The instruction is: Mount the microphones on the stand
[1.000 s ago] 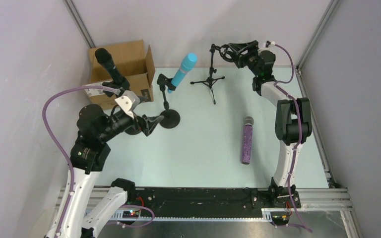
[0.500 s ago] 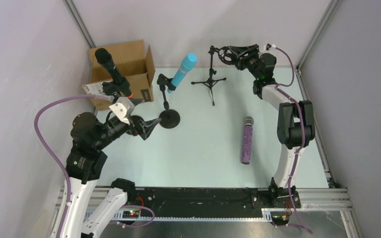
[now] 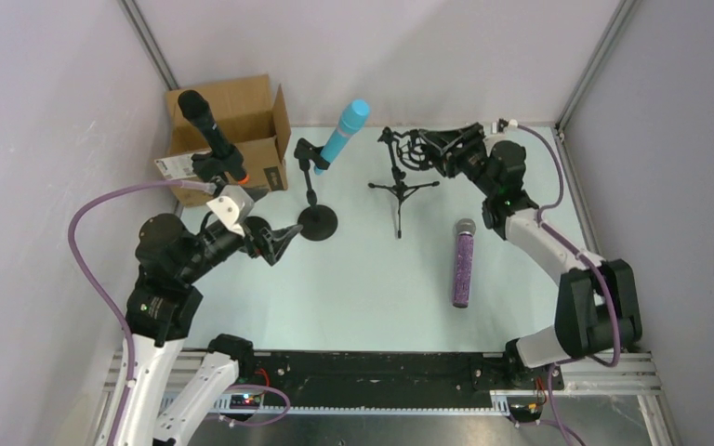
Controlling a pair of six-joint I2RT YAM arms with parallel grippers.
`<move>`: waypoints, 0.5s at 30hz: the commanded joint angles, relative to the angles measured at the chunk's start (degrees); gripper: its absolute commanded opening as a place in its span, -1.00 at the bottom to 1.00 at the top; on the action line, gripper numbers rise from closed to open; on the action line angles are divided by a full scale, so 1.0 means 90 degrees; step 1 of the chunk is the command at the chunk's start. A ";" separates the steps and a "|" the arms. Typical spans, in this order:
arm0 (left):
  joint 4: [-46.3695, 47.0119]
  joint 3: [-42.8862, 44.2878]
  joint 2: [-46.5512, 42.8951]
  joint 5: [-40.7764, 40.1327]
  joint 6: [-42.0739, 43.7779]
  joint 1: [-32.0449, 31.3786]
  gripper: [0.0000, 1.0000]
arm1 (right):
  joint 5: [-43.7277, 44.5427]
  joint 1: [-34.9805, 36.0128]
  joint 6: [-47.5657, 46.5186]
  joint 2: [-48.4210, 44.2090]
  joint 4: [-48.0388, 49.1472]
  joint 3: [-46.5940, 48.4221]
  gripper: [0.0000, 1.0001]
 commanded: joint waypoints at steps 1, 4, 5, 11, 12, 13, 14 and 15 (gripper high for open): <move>0.0111 -0.0053 -0.0100 -0.0002 -0.0111 0.0039 0.99 | 0.0249 0.0257 0.0401 -0.0968 0.0170 -0.0560 -0.04; 0.0104 -0.0084 -0.0145 0.0002 -0.0108 0.0041 0.99 | 0.0440 0.0456 0.0460 -0.1608 -0.0055 -0.1015 -0.04; 0.0102 -0.0078 -0.0153 0.0007 -0.0129 0.0044 0.99 | 0.0498 0.0562 0.0481 -0.1848 -0.0123 -0.1106 -0.04; 0.0108 -0.0111 -0.0208 0.0081 -0.0138 0.0047 0.99 | 0.0656 0.1127 0.0814 -0.2630 -0.0244 -0.1823 -0.02; 0.0110 -0.0111 -0.0208 0.0093 -0.0139 0.0042 0.99 | 0.0675 0.1245 0.0849 -0.2689 -0.0242 -0.1923 -0.02; 0.0109 -0.0116 -0.0215 0.0101 -0.0134 0.0040 0.99 | 0.0706 0.1307 0.0871 -0.2797 -0.0221 -0.1965 -0.02; 0.0111 -0.0118 -0.0219 0.0105 -0.0121 0.0044 0.99 | 0.0706 0.1427 0.0897 -0.2846 -0.0246 -0.2012 -0.02; 0.0106 -0.0118 -0.0218 0.0112 -0.0110 0.0041 0.99 | 0.0704 0.1486 0.0972 -0.2927 -0.0347 -0.2048 -0.01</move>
